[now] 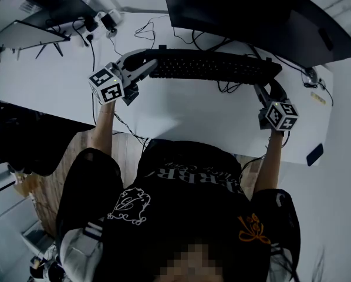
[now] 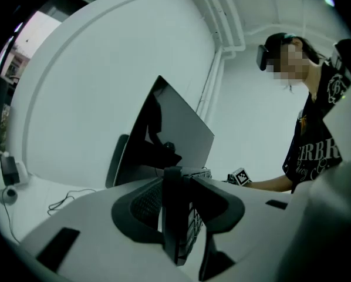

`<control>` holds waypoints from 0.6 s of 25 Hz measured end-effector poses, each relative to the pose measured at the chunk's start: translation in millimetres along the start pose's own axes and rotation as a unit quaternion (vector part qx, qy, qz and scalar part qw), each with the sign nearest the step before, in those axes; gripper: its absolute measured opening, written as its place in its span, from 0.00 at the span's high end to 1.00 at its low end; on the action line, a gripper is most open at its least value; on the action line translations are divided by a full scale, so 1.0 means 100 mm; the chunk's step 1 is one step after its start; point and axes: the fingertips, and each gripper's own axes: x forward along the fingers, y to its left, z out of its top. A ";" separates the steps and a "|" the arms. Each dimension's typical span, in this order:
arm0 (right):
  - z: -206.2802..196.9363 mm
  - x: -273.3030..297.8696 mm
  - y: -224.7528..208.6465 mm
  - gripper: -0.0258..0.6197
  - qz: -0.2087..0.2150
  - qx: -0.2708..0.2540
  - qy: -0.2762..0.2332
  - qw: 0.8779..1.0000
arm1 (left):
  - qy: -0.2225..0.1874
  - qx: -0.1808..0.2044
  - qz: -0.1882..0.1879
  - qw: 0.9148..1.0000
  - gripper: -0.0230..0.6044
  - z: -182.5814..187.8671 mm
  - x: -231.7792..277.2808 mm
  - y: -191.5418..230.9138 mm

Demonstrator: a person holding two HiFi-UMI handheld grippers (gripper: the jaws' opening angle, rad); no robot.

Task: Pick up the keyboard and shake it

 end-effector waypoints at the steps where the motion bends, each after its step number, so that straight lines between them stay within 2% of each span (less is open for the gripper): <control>1: -0.04 0.02 -0.01 0.49 0.001 0.003 0.012 1.000 | 0.001 -0.015 0.000 1.000 0.72 -0.07 0.01 0.05; 8: -0.37 0.12 -0.17 0.49 -0.010 0.026 0.089 0.996 | 0.032 -0.094 -0.010 0.995 0.72 -0.55 0.25 0.33; 15: -0.81 0.24 -0.34 0.50 -0.028 0.074 0.160 0.984 | 0.086 -0.156 -0.019 0.984 0.72 -1.01 0.54 0.66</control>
